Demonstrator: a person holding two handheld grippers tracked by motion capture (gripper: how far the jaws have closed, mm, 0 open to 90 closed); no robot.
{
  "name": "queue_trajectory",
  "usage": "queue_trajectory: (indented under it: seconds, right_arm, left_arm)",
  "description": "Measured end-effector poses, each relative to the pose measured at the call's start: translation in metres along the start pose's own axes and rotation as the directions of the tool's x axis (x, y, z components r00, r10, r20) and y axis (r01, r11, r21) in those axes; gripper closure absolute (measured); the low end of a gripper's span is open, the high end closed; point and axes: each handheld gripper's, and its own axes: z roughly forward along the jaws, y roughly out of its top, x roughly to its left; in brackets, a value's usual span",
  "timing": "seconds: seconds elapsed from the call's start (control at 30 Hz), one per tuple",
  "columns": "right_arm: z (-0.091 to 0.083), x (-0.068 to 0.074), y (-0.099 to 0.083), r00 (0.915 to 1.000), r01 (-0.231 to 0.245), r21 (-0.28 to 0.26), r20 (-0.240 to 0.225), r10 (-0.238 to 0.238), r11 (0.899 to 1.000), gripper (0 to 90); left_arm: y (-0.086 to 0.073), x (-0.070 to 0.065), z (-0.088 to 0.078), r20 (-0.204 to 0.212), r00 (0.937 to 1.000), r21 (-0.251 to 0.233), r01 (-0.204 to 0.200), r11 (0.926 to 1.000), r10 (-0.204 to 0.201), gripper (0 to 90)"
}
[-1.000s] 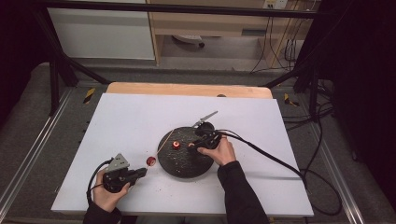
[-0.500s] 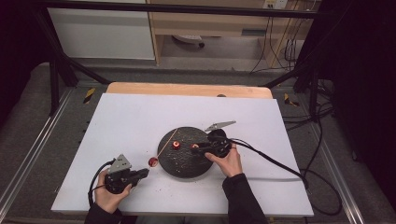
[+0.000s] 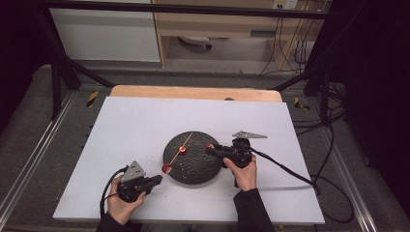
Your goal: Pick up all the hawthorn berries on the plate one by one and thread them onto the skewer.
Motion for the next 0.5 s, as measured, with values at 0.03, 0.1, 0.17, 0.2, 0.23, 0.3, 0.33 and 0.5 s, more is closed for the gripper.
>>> queue_trajectory:
  seconds: [0.03,0.1,0.17,0.2,0.23,0.3,0.33,0.5]
  right_arm:
    - [-0.002,0.000,0.000,0.9999,-0.012,-0.022,-0.001,0.012,1.000,61.4]
    - [-0.006,-0.001,-0.002,0.9996,-0.029,-0.066,0.003,0.029,0.997,61.4]
    - [-0.008,-0.002,-0.003,0.9990,-0.044,-0.101,0.000,0.044,0.994,61.4]
    - [-0.009,-0.003,-0.004,0.9988,-0.049,-0.118,0.003,0.050,0.992,61.5]
    - [-0.010,-0.003,-0.004,0.9984,-0.055,-0.134,0.003,0.056,0.989,61.4]
    - [-0.011,-0.004,-0.005,0.9979,-0.065,-0.165,-0.006,0.065,0.984,61.5]
    - [-0.011,-0.004,-0.006,0.9979,-0.064,-0.176,-0.007,0.064,0.982,61.4]
    - [-0.011,-0.002,-0.005,0.9966,-0.083,-0.230,-0.017,0.081,0.970,61.4]
  left_arm:
    - [0.002,-0.002,0.002,-0.001,1.0000,-0.004,0.002,1.0000,-0.002,88.4]
    - [0.004,-0.006,0.004,-0.005,1.0000,-0.009,0.004,1.0000,-0.004,88.4]
    - [0.006,-0.009,0.007,-0.004,1.0000,-0.013,0.004,0.9999,-0.004,88.4]
    - [0.007,-0.011,0.008,-0.005,1.0000,-0.016,0.004,0.9999,-0.004,88.4]
    - [0.009,-0.013,0.009,-0.006,1.0000,-0.019,0.003,0.9998,-0.003,88.4]
    - [0.011,-0.016,0.012,-0.007,1.0000,-0.024,0.004,0.9997,-0.004,88.4]
    - [0.013,-0.017,0.013,-0.007,1.0000,-0.028,0.003,0.9996,-0.004,88.4]
    - [0.017,-0.023,0.017,-0.006,1.0000,-0.047,0.003,0.9989,-0.003,88.4]
